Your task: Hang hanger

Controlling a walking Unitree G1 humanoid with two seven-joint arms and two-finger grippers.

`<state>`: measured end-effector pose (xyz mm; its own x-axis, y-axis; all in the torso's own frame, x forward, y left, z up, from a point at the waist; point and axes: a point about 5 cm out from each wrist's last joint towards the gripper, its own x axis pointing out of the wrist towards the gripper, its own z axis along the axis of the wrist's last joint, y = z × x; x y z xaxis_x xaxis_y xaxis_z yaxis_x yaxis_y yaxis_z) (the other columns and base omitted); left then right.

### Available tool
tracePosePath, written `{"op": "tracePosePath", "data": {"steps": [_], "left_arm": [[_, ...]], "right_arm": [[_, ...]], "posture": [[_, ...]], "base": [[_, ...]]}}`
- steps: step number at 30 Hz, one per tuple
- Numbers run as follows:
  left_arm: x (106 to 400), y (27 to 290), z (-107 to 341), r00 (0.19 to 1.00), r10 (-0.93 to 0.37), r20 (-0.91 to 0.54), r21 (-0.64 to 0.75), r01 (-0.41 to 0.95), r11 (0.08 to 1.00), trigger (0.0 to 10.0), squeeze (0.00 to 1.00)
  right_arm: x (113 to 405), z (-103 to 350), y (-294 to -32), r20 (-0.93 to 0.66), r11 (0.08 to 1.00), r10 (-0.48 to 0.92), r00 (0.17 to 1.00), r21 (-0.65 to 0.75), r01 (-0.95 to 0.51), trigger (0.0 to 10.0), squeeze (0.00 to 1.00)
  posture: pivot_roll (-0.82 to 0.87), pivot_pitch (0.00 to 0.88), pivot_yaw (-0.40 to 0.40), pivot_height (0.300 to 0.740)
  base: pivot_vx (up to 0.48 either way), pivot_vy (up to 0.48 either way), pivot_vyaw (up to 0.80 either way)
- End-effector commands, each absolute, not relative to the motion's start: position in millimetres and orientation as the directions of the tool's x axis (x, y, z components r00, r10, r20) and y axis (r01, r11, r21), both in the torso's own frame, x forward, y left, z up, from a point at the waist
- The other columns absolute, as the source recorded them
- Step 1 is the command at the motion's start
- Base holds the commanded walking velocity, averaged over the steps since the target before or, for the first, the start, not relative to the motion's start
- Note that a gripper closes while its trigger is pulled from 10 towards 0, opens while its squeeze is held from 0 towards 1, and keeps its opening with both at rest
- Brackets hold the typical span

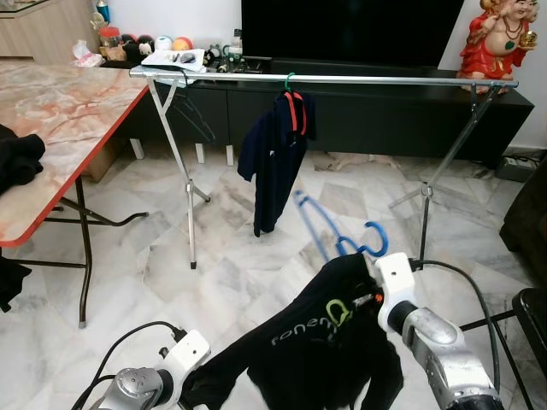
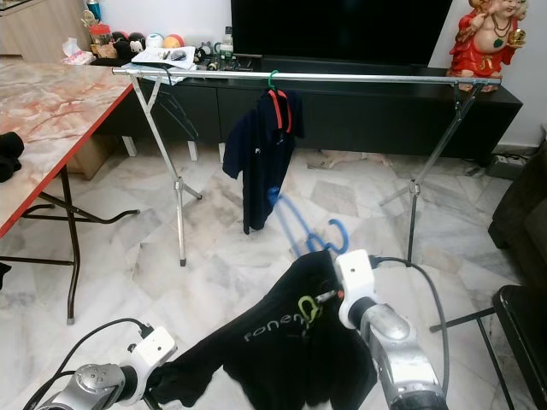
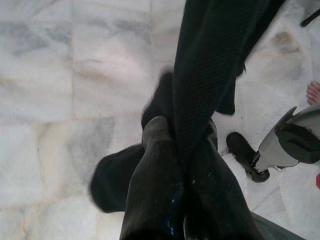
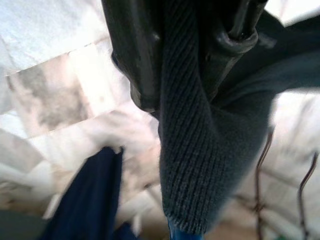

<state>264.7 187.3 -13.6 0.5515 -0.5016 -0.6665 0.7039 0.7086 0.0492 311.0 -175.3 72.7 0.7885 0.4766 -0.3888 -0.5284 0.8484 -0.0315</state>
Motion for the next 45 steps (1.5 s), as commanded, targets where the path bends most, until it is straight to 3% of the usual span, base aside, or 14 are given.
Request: {"op": "tracePosePath", "data": {"steps": [1,2,3,10,17,19,21,26,31,32,33,34,35,45], "left_arm": [[262,190,-14,0.539,-0.512,-0.669,0.042,0.715,0.698,10.0,0.00],[264,190,-11,0.540,-0.532,-0.652,0.030,0.720,0.693,10.0,0.03],[264,190,-10,0.540,-0.537,-0.648,0.028,0.722,0.692,10.0,1.00],[260,195,-5,0.460,-0.599,-0.656,0.003,0.794,0.608,10.0,1.00],[258,207,8,0.392,-0.641,-0.659,-0.022,0.842,0.538,10.0,1.00],[259,208,10,0.389,-0.647,-0.656,-0.026,0.845,0.534,10.0,1.00],[266,206,22,0.411,-0.664,-0.624,0.014,0.856,0.517,10.0,1.00],[278,190,36,0.436,-0.704,-0.561,0.045,0.865,0.500,10.0,1.00],[284,172,48,0.435,-0.748,-0.502,0.044,0.876,0.480,10.0,1.00],[286,167,52,0.433,-0.763,-0.480,0.031,0.877,0.479,10.0,0.92],[287,166,54,0.432,-0.767,-0.473,0.026,0.878,0.478,10.0,0.92],[287,165,55,0.432,-0.770,-0.470,0.023,0.878,0.478,10.0,0.78],[288,162,58,0.418,-0.784,-0.458,0.016,0.886,0.464,10.0,0.00],[286,145,63,0.297,-0.838,-0.458,-0.055,0.931,0.360,10.0,0.00]], "right_arm": [[310,72,-179,-0.426,0.822,0.481,0.766,-0.087,-0.563,10.0,0.00],[308,67,-182,-0.483,0.796,0.471,0.738,-0.128,-0.592,10.0,0.00],[306,65,-183,-0.502,0.782,0.471,0.725,-0.142,-0.606,10.0,0.00],[293,48,-191,-0.673,0.581,0.516,0.529,-0.178,-0.794,10.0,0.00],[294,48,-189,-0.666,0.520,0.585,0.462,-0.129,-0.844,10.0,0.00],[293,48,-188,-0.662,0.509,0.598,0.452,-0.121,-0.852,10.0,0.00],[286,42,-184,-0.698,0.402,0.630,0.340,-0.082,-0.912,10.0,0.00],[281,35,-172,-0.703,0.319,0.675,0.223,0.006,-0.948,10.0,0.00],[282,34,-163,-0.712,0.257,0.682,0.169,0.017,-0.966,10.0,0.00],[284,34,-161,-0.715,0.255,0.677,0.174,0.006,-0.967,10.0,0.00],[285,34,-160,-0.716,0.254,0.676,0.175,0.004,-0.967,10.0,0.00],[285,34,-160,-0.716,0.252,0.676,0.174,0.003,-0.968,10.0,0.00],[286,34,-160,-0.720,0.247,0.672,0.170,0.001,-0.969,10.0,0.00],[291,39,-152,-0.703,0.202,0.695,0.152,-0.012,-0.979,10.0,0.00]], "posture": [[0.04,0.060,-0.029,0.740],[0.04,0.060,-0.028,0.740],[0.04,0.059,-0.027,0.740],[0.05,0.056,-0.031,0.740],[0.05,0.055,-0.040,0.740],[0.05,0.055,-0.040,0.740],[0.06,0.053,-0.044,0.740],[0.07,0.048,-0.049,0.740],[0.07,0.048,-0.052,0.740],[0.06,0.049,-0.052,0.740],[0.06,0.049,-0.052,0.740],[0.06,0.049,-0.052,0.740],[0.06,0.049,-0.052,0.740],[0.06,0.041,-0.039,0.740]], "base": [[0.000,0.000,0.00],[0.000,0.000,0.00],[0.000,0.000,0.00],[0.000,0.000,0.00],[0.000,0.000,0.00],[0.000,0.000,0.00],[0.000,0.000,0.00],[0.000,0.000,0.00],[0.000,0.000,0.00],[0.000,0.000,0.00],[0.000,0.000,0.00],[0.000,0.000,0.00],[0.000,0.000,0.00],[0.000,0.000,0.00]]}}
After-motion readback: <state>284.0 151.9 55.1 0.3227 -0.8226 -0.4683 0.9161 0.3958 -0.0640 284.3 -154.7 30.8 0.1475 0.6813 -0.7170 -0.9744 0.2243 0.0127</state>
